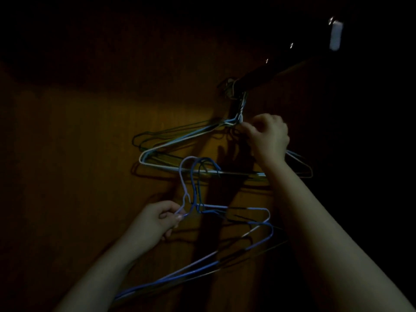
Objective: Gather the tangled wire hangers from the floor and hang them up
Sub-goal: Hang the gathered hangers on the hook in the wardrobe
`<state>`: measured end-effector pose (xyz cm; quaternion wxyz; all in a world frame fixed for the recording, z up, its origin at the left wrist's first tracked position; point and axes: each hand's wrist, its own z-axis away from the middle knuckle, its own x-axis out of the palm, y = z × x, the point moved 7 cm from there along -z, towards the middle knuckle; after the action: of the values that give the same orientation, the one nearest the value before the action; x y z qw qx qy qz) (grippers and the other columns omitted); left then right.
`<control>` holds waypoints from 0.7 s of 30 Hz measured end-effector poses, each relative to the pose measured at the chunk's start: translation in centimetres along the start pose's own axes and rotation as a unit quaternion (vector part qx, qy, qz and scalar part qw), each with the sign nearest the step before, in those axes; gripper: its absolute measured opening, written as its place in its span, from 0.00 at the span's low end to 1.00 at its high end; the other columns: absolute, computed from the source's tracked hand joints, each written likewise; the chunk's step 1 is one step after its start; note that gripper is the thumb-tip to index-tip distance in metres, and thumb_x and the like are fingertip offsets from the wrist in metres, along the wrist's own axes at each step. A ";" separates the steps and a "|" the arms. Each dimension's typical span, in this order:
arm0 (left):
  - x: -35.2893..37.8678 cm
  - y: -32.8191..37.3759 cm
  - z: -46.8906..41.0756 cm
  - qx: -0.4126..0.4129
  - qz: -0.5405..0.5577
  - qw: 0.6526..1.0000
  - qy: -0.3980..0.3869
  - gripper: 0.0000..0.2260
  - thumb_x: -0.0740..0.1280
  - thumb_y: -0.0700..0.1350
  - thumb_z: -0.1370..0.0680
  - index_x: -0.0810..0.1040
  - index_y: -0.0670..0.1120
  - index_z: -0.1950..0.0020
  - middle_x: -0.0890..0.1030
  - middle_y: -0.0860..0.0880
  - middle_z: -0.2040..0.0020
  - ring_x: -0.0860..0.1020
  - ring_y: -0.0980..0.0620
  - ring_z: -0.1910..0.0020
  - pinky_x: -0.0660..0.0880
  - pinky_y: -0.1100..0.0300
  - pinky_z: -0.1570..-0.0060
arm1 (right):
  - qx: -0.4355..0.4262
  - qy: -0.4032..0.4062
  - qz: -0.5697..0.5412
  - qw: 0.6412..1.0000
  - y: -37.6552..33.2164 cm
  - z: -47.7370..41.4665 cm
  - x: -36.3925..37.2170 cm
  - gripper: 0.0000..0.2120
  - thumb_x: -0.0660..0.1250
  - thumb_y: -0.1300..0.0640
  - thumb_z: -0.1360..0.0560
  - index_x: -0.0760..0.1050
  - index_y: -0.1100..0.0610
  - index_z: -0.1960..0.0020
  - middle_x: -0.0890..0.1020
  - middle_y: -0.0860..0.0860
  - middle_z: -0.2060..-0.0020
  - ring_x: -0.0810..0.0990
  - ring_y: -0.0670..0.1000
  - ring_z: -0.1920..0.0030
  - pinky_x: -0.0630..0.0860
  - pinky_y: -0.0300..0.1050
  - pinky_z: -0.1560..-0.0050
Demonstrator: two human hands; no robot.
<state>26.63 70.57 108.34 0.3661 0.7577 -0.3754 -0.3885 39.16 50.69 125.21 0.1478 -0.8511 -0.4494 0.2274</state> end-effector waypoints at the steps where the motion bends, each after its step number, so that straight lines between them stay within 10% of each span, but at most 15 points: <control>1: 0.1 -0.1 0.4 -0.003 0.004 1.000 0.006 0.08 0.63 0.34 0.23 0.77 0.44 0.58 0.74 0.53 0.77 0.69 0.61 0.79 0.64 0.71 0.78 | 0.012 0.028 -0.022 0.999 -0.1 1.3 -0.9 0.14 0.67 0.45 0.25 0.77 0.53 0.45 0.76 0.50 0.44 0.72 0.52 0.41 0.69 0.52 0.40; 6: 1.2 -0.3 1.9 -0.019 0.014 0.999 0.023 0.09 0.62 0.34 0.23 0.76 0.45 0.58 0.72 0.52 0.72 0.68 0.62 0.79 0.63 0.72 0.78 | 0.006 0.100 -0.119 0.988 -2.0 11.2 -1.6 0.11 0.67 0.49 0.26 0.77 0.56 0.48 0.78 0.49 0.51 0.75 0.54 0.46 0.69 0.53 0.45; 12: 1.5 -0.9 3.8 -0.031 0.040 0.996 0.075 0.11 0.63 0.35 0.23 0.75 0.49 0.62 0.73 0.54 0.73 0.69 0.62 0.79 0.63 0.72 0.78 | 0.127 -0.081 -0.146 0.978 -1.9 21.0 2.1 0.14 0.67 0.46 0.26 0.70 0.52 0.47 0.70 0.39 0.70 0.80 0.54 0.56 0.64 0.43 0.62; 21: 2.3 -1.4 7.1 -0.035 0.016 0.997 0.065 0.11 0.63 0.36 0.23 0.75 0.50 0.61 0.75 0.53 0.72 0.70 0.63 0.79 0.64 0.73 0.77 | 0.171 -0.143 -0.141 0.965 -1.1 25.4 2.9 0.16 0.66 0.46 0.24 0.71 0.54 0.42 0.73 0.41 0.63 0.79 0.49 0.54 0.67 0.39 0.59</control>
<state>21.90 67.36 103.37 0.4218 0.7620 -0.3495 -0.3454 26.59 54.89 103.32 0.2556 -0.7002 -0.5358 0.3966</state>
